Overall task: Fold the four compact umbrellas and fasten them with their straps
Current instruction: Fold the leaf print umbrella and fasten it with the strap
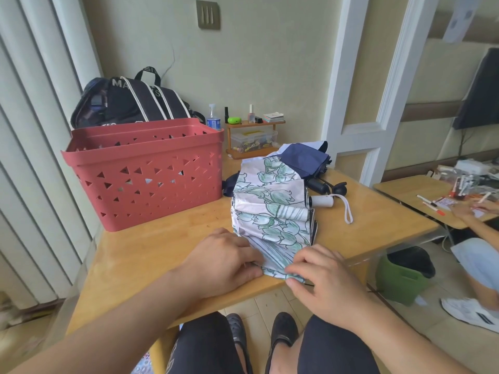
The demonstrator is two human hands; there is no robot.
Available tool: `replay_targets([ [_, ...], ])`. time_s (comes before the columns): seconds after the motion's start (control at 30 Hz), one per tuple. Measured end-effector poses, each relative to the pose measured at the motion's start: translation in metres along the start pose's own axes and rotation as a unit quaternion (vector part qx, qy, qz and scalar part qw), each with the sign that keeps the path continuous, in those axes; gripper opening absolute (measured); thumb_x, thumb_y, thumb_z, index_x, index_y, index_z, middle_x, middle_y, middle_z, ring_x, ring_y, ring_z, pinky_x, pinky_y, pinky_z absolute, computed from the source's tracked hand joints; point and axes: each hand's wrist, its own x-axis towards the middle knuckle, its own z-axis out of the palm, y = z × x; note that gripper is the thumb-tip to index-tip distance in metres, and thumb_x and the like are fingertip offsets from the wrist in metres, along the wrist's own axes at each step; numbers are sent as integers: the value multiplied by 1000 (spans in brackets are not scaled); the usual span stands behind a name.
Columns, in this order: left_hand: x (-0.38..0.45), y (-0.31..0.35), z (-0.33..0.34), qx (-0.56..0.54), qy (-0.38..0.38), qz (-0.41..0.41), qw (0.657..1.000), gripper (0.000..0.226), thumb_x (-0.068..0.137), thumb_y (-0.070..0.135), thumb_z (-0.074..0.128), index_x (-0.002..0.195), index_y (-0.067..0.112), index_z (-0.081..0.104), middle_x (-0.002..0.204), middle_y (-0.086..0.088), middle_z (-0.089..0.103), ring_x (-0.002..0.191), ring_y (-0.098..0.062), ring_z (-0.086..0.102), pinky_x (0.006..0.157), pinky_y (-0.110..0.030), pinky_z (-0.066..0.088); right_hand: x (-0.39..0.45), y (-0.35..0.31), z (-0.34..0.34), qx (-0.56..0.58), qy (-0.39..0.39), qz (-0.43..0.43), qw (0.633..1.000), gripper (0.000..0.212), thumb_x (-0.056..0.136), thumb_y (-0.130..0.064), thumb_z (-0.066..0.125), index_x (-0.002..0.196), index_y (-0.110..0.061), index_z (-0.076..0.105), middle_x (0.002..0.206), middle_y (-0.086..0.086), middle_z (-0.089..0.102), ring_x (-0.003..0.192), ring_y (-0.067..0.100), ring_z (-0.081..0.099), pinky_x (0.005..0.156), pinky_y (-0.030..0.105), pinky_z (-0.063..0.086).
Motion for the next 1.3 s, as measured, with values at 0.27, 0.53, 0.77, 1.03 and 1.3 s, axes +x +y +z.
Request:
replay_targets([
  [0.27, 27, 26, -3, 97, -49, -104, 989, 37, 102, 49, 36, 117, 31, 65, 94, 5, 63, 91, -29, 66, 82, -36, 50, 19, -8, -6, -2, 57, 37, 998, 24, 91, -44, 63, 89, -25, 77, 86, -13, 56, 84, 12, 56, 74, 36, 51],
  [0.53, 27, 24, 4, 79, 43, -151, 984, 55, 72, 44, 70, 127, 42, 64, 107, 3, 55, 99, -25, 53, 80, -39, 45, 53, -12, -8, -82, -69, 167, 980, 32, 92, -36, 65, 123, -38, 68, 115, -15, 50, 117, 18, 42, 90, 41, 39],
  [0.77, 43, 17, -5, 53, 23, -213, 975, 51, 72, 44, 67, 123, 46, 63, 119, 11, 58, 110, -25, 51, 92, -43, 38, 63, -16, -17, -131, -78, 154, 976, 22, 97, -32, 56, 115, -36, 68, 119, -19, 54, 122, 17, 40, 93, 41, 36],
  [1.03, 29, -10, 9, 72, 4, -133, 989, 31, 77, 15, 69, 100, 36, 73, 84, 12, 64, 85, -21, 63, 82, -38, 42, 46, -14, -11, -68, -80, 125, 987, 19, 98, -14, 61, 105, -24, 75, 96, -6, 61, 97, 24, 59, 74, 36, 49],
  [1.3, 23, -1, -7, 9, -77, -96, 992, 41, 96, 58, 39, 130, 52, 62, 100, 9, 63, 92, -20, 67, 93, -38, 47, 40, -8, -18, 5, -128, 141, 982, 22, 100, -32, 58, 108, -33, 78, 99, -19, 59, 100, 8, 56, 84, 25, 48],
])
